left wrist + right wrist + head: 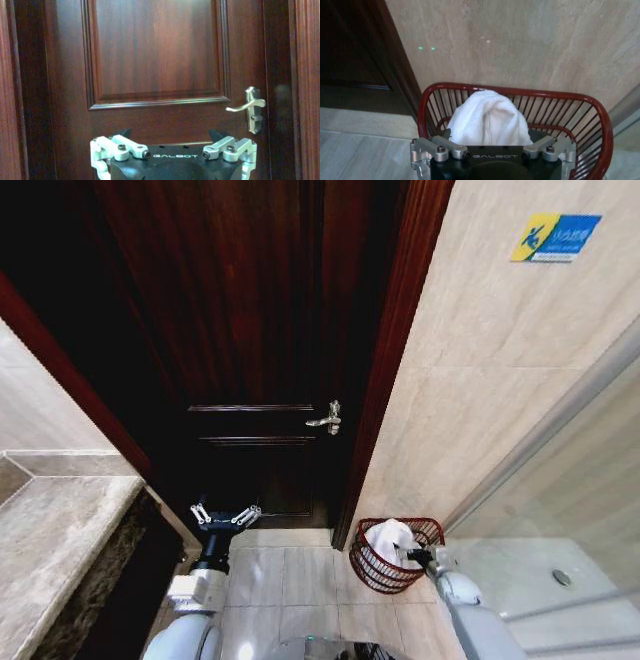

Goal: Discard the used towel into the hamper.

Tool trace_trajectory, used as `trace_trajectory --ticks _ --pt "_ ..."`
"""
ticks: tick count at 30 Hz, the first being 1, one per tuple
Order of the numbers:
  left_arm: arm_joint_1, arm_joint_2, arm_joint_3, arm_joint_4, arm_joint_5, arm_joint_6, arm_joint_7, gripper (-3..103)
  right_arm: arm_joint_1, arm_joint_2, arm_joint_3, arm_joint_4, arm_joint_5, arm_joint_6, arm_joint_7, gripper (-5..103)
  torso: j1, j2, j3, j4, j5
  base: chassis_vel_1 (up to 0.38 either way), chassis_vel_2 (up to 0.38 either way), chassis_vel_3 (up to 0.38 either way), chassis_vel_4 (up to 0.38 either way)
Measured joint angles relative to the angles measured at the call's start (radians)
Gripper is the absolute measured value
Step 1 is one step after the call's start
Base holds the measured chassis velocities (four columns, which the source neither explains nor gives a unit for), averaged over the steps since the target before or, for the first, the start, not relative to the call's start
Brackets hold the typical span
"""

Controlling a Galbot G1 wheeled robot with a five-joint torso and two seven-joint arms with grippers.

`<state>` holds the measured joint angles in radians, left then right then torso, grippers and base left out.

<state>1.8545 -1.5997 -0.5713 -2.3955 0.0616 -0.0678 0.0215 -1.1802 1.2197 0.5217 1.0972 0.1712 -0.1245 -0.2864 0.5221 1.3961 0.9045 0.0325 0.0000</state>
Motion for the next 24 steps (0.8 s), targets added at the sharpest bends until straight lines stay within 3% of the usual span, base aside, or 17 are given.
trace_trajectory --ticks 9,14,19,23,24 --pt "0.000 0.000 0.000 0.000 0.000 0.000 0.000 100 -0.062 0.012 0.031 0.082 0.039 0.066 0.027 100 0.000 0.000 0.000 0.0001 0.0000 0.000 0.000 0.000 0.000" --pt "0.000 0.000 0.000 0.000 0.000 0.000 0.000 100 -0.149 0.033 0.066 0.227 0.084 0.075 0.064 100 0.000 0.000 0.000 0.0000 0.0000 0.000 0.000 0.000 0.000" --pt "0.000 0.000 0.000 0.000 0.000 0.000 0.000 100 -0.282 0.082 0.103 0.478 0.083 0.128 0.154 100 0.000 0.000 0.000 0.0001 -0.0005 0.000 0.000 0.000 0.000" --pt "0.000 0.000 0.000 0.000 0.000 0.000 0.000 100 -0.358 0.103 0.114 0.614 0.081 0.144 0.178 100 0.000 0.000 0.000 0.0000 0.0000 0.000 0.000 0.000 0.000" --pt "0.000 0.000 0.000 0.000 0.000 0.000 0.000 100 -0.417 0.118 0.122 0.721 0.077 0.155 0.192 100 0.000 0.000 0.000 0.0000 -0.0003 0.000 0.000 0.000 0.000"
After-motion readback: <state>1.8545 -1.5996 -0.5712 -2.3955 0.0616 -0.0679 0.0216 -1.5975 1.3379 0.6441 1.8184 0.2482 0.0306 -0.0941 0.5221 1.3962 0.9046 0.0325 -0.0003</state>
